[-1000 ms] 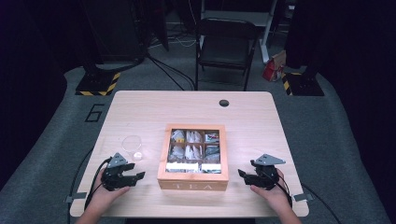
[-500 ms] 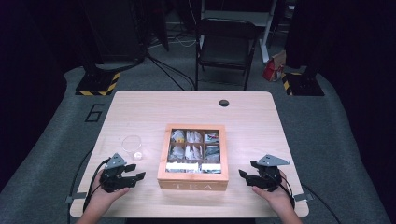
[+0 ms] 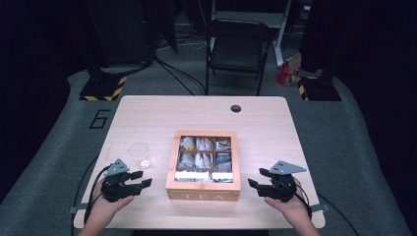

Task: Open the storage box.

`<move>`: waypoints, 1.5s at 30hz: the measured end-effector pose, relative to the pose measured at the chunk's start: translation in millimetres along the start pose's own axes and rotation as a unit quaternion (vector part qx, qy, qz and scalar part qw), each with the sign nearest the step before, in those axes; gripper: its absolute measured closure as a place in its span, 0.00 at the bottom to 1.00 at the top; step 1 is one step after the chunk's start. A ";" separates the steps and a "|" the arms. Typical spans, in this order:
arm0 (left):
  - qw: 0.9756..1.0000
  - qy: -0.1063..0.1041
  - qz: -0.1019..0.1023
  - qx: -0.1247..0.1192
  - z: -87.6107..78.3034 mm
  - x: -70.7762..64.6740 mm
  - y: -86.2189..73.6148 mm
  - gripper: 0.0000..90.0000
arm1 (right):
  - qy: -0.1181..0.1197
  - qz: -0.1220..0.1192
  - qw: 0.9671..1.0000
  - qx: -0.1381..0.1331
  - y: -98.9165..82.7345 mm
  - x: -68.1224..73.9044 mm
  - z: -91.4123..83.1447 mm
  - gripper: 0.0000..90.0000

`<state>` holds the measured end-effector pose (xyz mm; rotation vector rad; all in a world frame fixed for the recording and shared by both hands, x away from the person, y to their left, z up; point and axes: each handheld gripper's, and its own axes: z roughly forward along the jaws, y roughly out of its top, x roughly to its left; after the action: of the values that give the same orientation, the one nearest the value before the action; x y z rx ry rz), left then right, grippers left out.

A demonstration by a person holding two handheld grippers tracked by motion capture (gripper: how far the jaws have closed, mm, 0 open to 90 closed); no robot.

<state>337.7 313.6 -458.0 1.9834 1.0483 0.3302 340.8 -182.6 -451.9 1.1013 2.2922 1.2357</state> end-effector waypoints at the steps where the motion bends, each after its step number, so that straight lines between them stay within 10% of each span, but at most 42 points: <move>1: 1.000 0.000 -0.001 -0.001 -0.3 -0.9 0.6 0.52 | 0.001 -0.003 1.000 0.000 1.3 1.5 -1.4 0.44; 45: 0.997 -0.049 0.049 0.018 4.4 -35.3 -5.9 0.55 | 0.075 -0.049 0.995 0.036 -12.2 41.7 8.4 0.61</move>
<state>315.2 285.5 -460.1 2.0663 0.9018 0.2658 312.5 -150.4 -463.2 0.9356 2.4879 1.2442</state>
